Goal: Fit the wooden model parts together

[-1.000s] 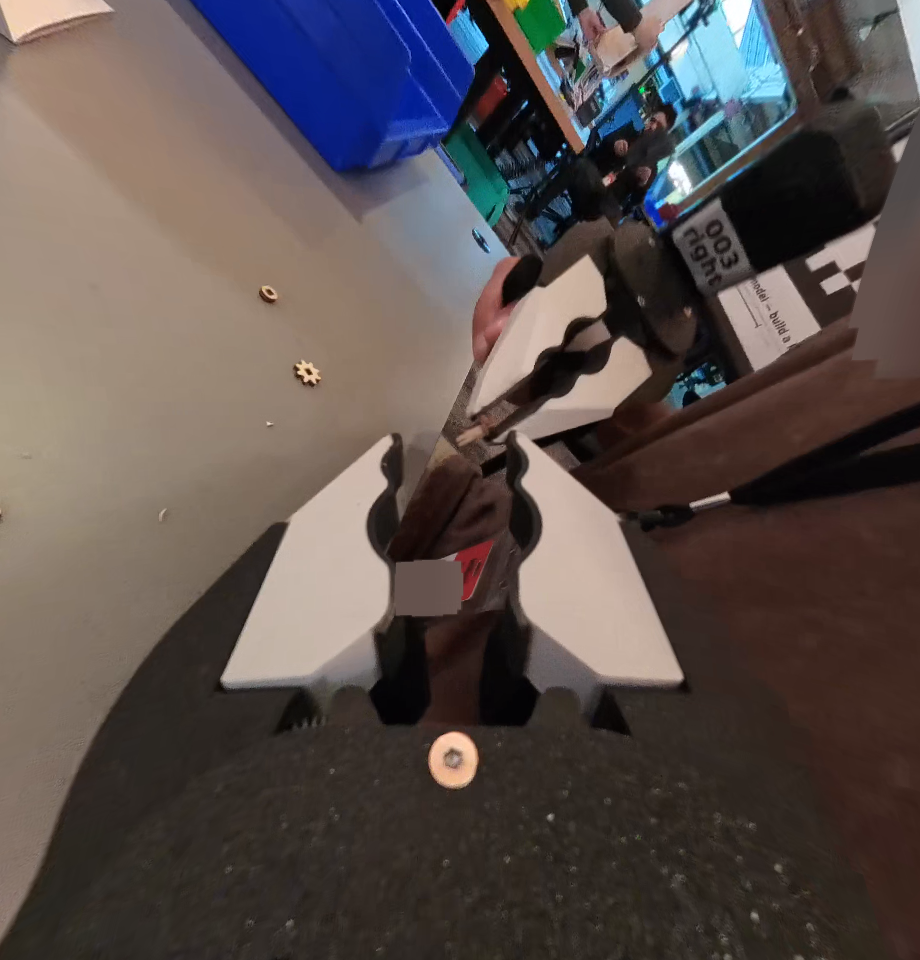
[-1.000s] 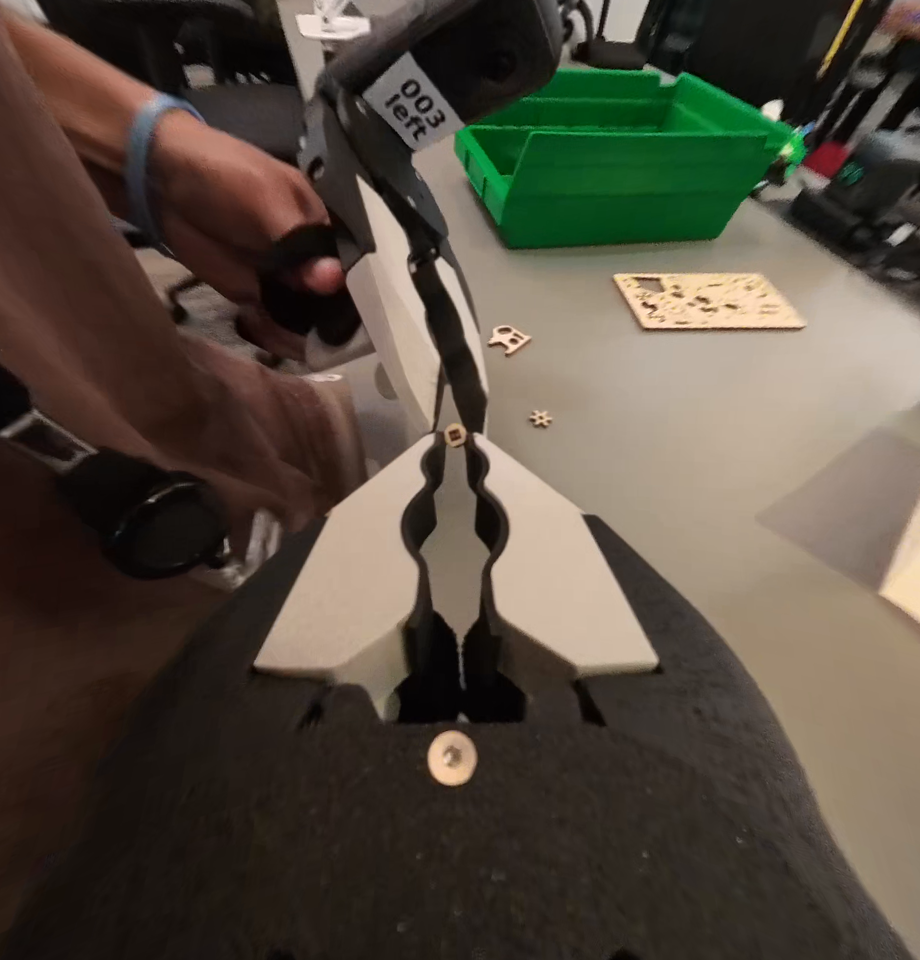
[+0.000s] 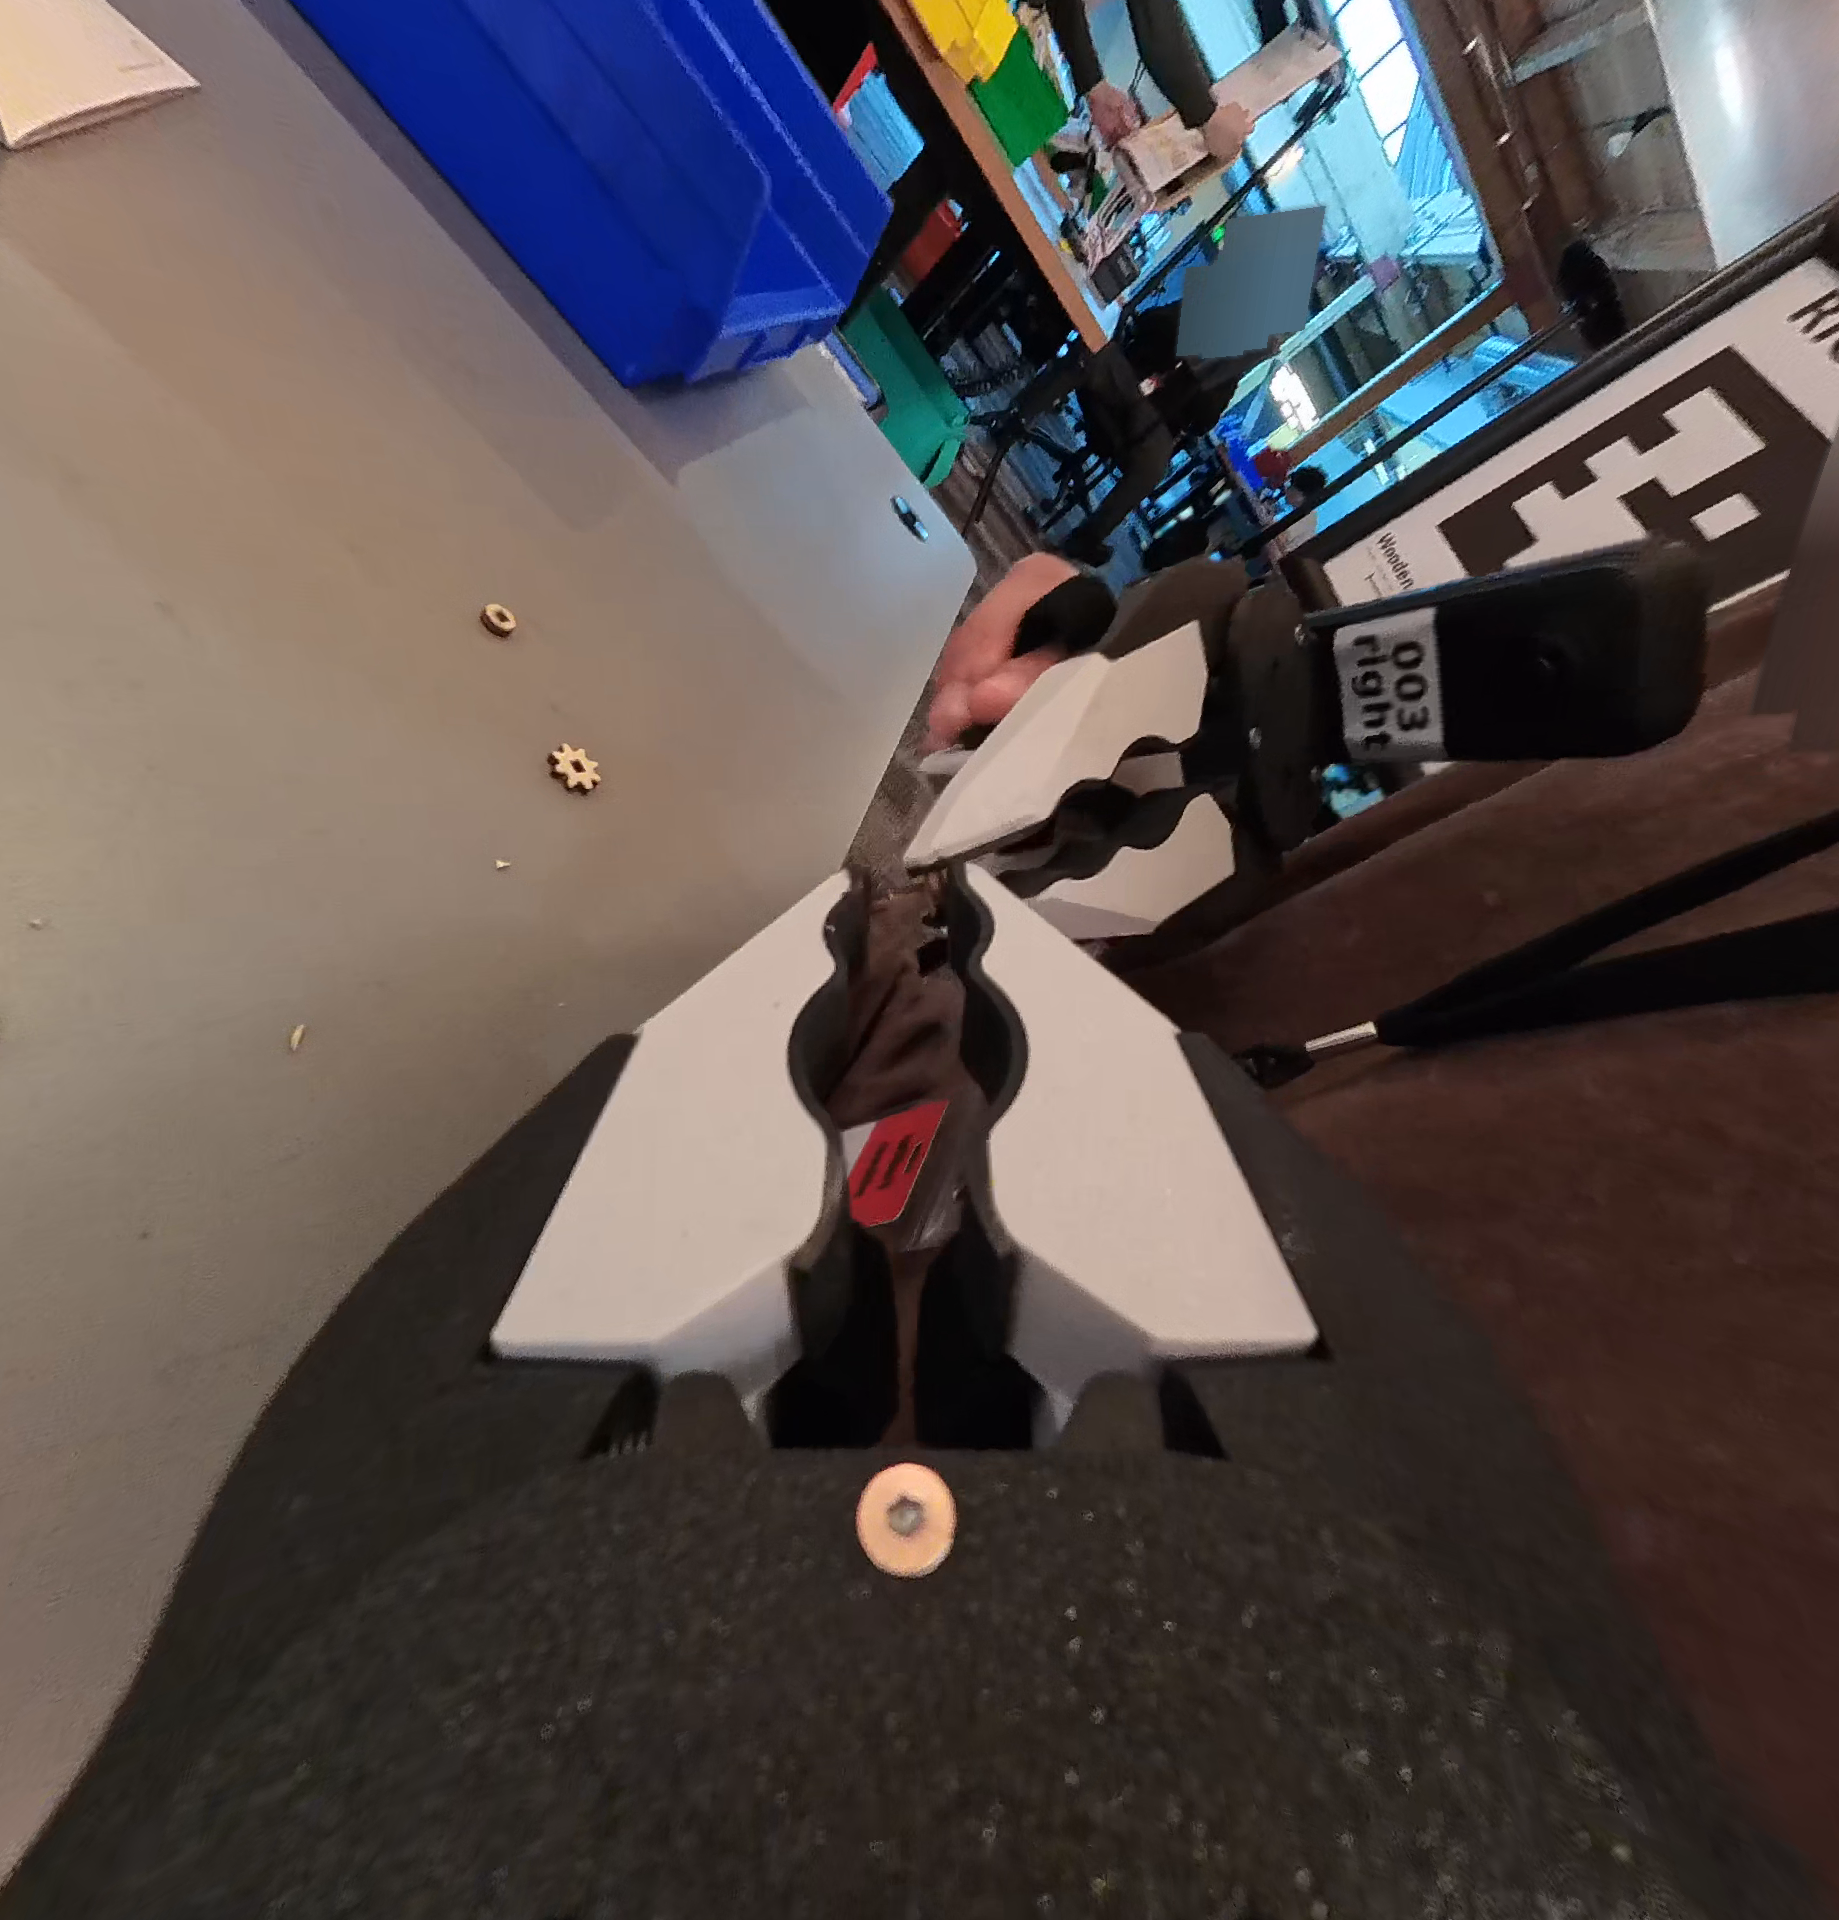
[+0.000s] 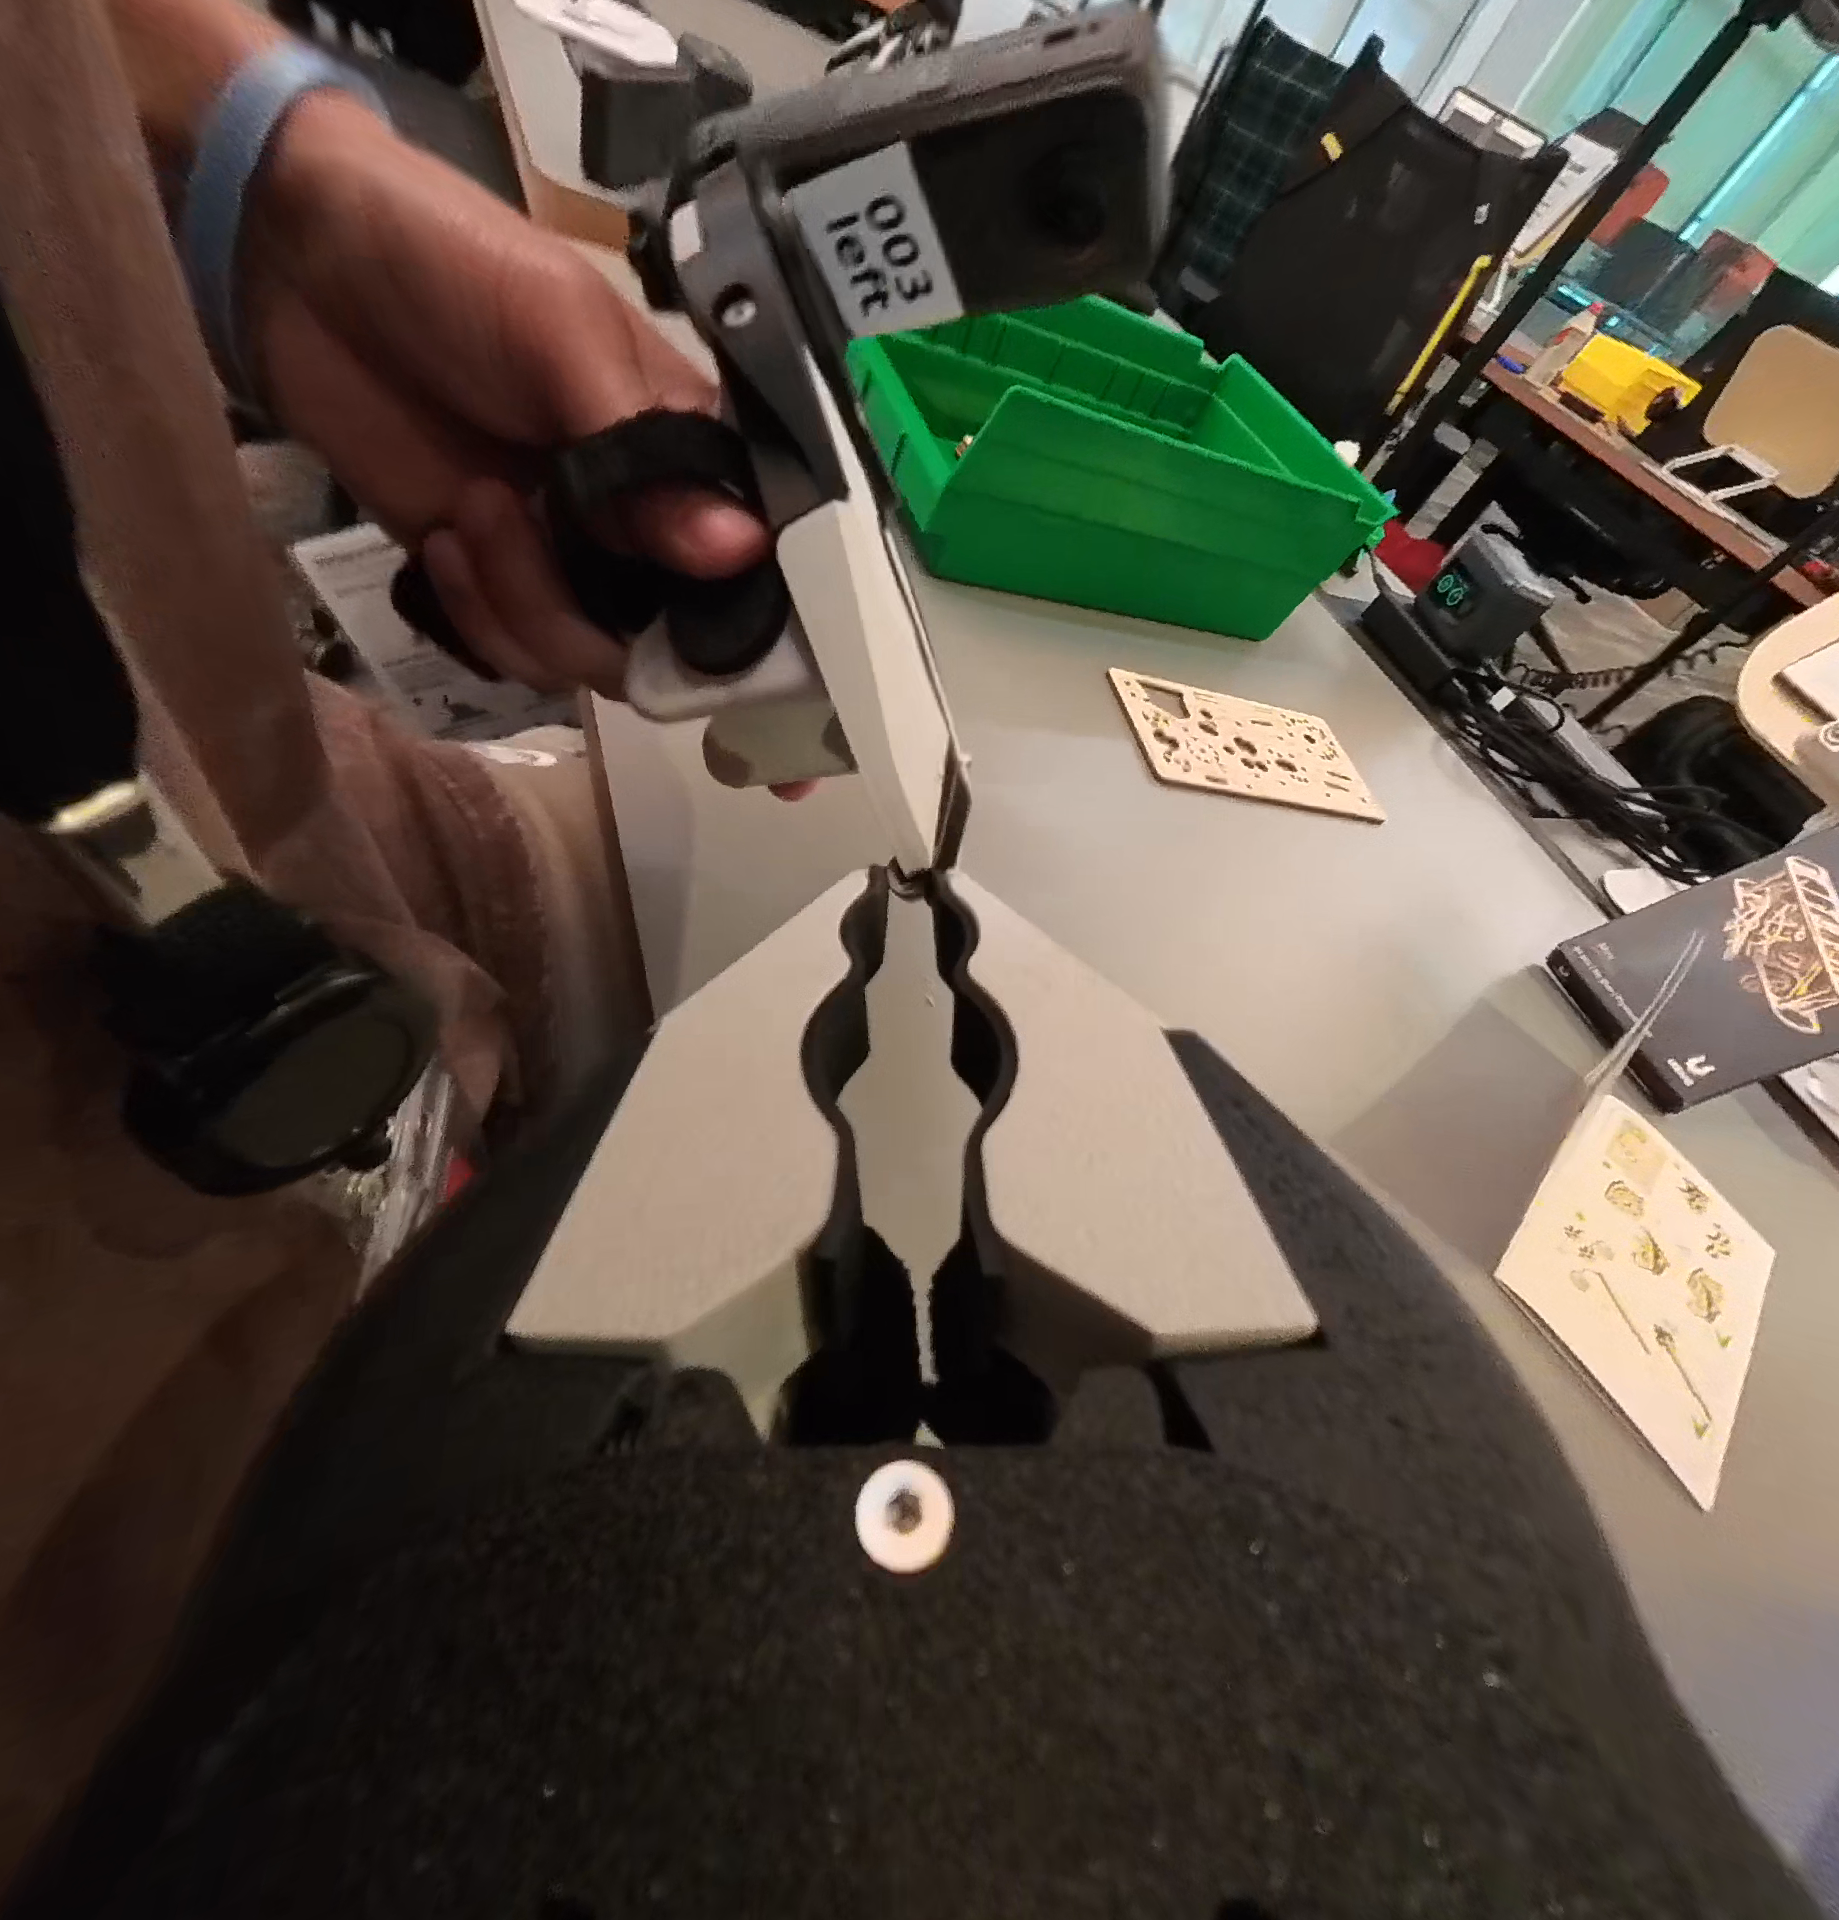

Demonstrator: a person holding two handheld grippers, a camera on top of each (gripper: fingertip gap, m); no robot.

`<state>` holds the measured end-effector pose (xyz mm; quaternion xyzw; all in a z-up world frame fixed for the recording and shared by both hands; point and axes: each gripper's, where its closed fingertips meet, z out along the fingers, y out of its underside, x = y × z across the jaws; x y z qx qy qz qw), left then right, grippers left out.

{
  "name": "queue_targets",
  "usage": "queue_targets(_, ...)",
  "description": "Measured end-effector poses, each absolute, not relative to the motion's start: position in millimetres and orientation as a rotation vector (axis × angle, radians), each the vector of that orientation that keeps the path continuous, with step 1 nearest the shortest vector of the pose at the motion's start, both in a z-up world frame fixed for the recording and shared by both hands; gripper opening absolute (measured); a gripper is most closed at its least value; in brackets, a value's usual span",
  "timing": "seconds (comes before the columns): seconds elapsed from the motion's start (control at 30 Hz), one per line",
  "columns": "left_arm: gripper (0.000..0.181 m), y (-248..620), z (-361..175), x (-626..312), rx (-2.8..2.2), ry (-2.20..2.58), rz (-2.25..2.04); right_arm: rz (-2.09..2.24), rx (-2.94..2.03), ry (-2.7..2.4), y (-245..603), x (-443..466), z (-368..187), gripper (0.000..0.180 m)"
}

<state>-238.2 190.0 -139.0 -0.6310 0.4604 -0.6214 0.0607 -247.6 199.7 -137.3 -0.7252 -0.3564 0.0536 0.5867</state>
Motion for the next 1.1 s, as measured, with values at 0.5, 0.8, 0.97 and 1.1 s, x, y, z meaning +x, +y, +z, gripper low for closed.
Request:
queue_targets(0.5, 0.011, 200, -123, -235, -1.804, 1.233, -2.113, 0.203, -1.666, -0.681, 204, -235, -129, 0.006)
queue_targets(0.8, 0.006, 188, -120, -238, -1.670, 1.410, -2.092, 0.432, -1.603, -0.651, 197, -239, -117, 0.006)
queue_targets(0.97, 0.018, 184, -116, -241, -1.626, 1.494, -2.128, 0.582, -1.608, -0.626, 193, -243, -117, 0.006)
queue_targets(1.1, 0.015, 185, -117, -239, -1.627, 1.517, -2.123, 0.658, -1.606, -0.607, 190, -247, -120, 0.006)
